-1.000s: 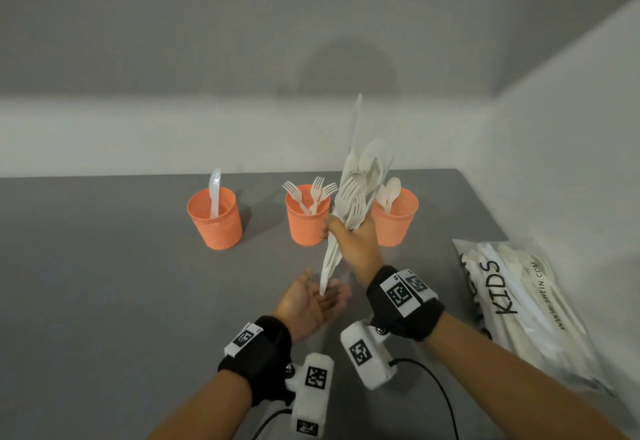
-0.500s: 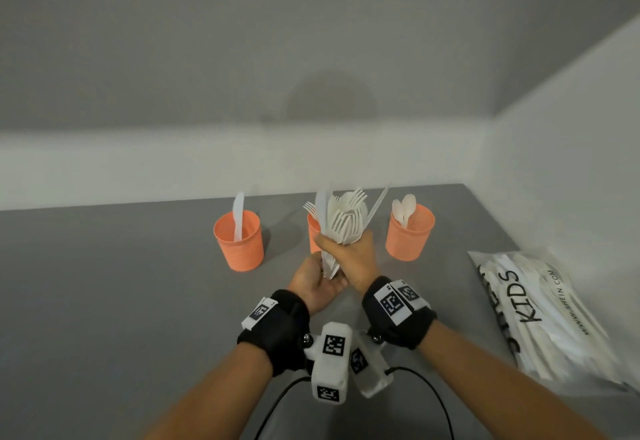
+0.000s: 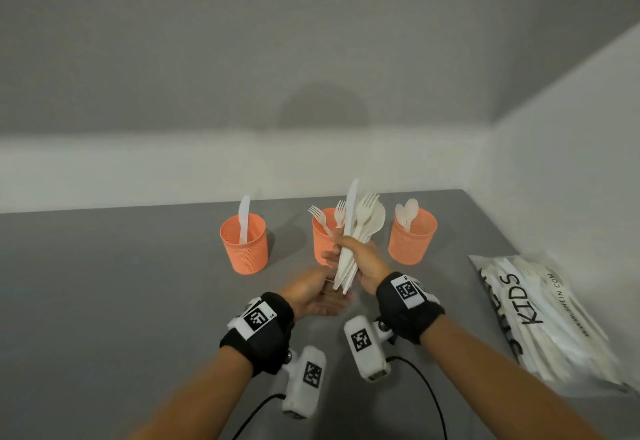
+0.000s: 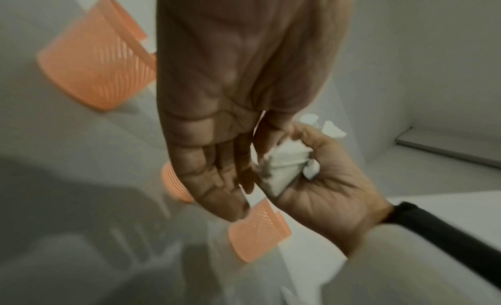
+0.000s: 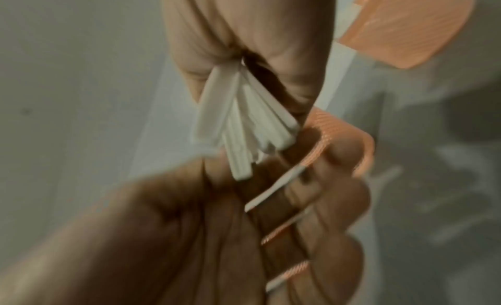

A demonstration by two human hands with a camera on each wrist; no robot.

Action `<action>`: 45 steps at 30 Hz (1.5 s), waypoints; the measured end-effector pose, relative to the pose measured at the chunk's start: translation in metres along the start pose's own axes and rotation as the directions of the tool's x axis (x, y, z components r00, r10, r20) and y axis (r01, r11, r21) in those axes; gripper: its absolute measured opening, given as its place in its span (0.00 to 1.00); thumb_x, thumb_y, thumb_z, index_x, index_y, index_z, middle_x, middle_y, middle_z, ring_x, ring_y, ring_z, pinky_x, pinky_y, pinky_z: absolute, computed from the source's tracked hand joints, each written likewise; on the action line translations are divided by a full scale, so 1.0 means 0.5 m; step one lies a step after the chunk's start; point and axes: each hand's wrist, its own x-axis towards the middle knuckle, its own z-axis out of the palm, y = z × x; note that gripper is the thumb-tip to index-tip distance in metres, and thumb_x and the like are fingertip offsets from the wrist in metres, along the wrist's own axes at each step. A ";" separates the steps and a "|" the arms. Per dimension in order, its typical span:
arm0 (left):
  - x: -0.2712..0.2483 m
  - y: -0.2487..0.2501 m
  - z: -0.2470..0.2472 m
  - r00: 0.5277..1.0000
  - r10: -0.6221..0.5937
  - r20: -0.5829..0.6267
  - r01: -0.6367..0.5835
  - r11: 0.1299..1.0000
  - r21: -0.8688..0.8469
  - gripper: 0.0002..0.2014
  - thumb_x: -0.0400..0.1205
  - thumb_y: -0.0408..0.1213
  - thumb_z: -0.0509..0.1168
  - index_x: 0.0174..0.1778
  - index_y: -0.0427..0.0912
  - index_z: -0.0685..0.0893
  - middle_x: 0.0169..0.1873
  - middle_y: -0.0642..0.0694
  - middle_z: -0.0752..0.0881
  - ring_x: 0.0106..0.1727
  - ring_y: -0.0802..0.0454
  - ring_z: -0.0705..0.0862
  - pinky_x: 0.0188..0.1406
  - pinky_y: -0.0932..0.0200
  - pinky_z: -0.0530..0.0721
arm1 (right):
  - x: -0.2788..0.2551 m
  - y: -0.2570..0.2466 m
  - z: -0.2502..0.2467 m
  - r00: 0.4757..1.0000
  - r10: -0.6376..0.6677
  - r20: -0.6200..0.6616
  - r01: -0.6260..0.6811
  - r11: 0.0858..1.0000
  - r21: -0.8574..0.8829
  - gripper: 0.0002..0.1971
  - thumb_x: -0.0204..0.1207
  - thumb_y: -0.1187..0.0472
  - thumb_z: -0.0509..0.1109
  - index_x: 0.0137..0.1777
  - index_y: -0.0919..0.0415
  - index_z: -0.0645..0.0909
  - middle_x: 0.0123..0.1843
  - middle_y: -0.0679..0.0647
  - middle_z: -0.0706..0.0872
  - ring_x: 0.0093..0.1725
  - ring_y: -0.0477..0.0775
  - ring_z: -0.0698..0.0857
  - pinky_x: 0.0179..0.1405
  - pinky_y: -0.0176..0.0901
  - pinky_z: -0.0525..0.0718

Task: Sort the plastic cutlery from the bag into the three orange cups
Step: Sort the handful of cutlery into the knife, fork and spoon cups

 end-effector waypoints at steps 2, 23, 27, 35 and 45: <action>0.000 0.002 -0.027 0.998 0.052 -0.044 -0.050 0.998 0.029 0.11 0.83 0.39 0.57 0.54 0.38 0.81 0.47 0.42 0.84 0.44 0.50 0.83 0.42 0.58 0.83 | 0.006 -0.005 -0.010 0.999 0.039 -0.025 -0.038 0.998 0.050 0.05 0.77 0.69 0.66 0.42 0.61 0.78 0.16 0.49 0.75 0.17 0.46 0.79 0.22 0.37 0.83; 0.034 0.083 0.037 0.856 0.329 -0.399 -0.382 0.922 -0.058 0.15 0.71 0.33 0.75 0.52 0.32 0.84 0.45 0.36 0.89 0.42 0.42 0.88 0.39 0.54 0.89 | -0.035 0.014 0.025 0.986 -0.026 0.166 0.111 0.841 -0.530 0.12 0.78 0.71 0.61 0.60 0.64 0.77 0.39 0.59 0.84 0.33 0.48 0.83 0.29 0.32 0.84; 0.030 0.091 0.023 0.885 0.398 -0.244 -0.374 0.917 0.140 0.25 0.74 0.48 0.73 0.60 0.35 0.80 0.53 0.37 0.87 0.52 0.44 0.87 0.53 0.52 0.87 | -0.034 0.022 0.001 0.996 0.045 0.082 -0.024 0.969 -0.247 0.10 0.82 0.62 0.61 0.37 0.60 0.73 0.16 0.49 0.73 0.14 0.46 0.72 0.16 0.33 0.72; 0.036 0.089 -0.006 0.774 0.443 -0.452 -0.459 0.885 0.080 0.14 0.77 0.40 0.71 0.53 0.36 0.79 0.37 0.44 0.82 0.31 0.52 0.80 0.37 0.54 0.83 | -0.023 0.016 -0.030 0.992 0.014 0.125 0.027 0.948 -0.316 0.07 0.73 0.57 0.74 0.42 0.59 0.81 0.26 0.53 0.83 0.20 0.46 0.79 0.19 0.36 0.76; 0.035 0.094 -0.023 0.803 0.405 -0.437 -0.493 0.864 -0.104 0.10 0.86 0.37 0.55 0.40 0.41 0.74 0.36 0.43 0.85 0.36 0.50 0.84 0.38 0.58 0.84 | -0.027 0.019 -0.031 0.990 0.050 0.133 -0.027 0.985 -0.169 0.11 0.78 0.51 0.67 0.43 0.60 0.80 0.27 0.52 0.81 0.19 0.45 0.76 0.19 0.34 0.76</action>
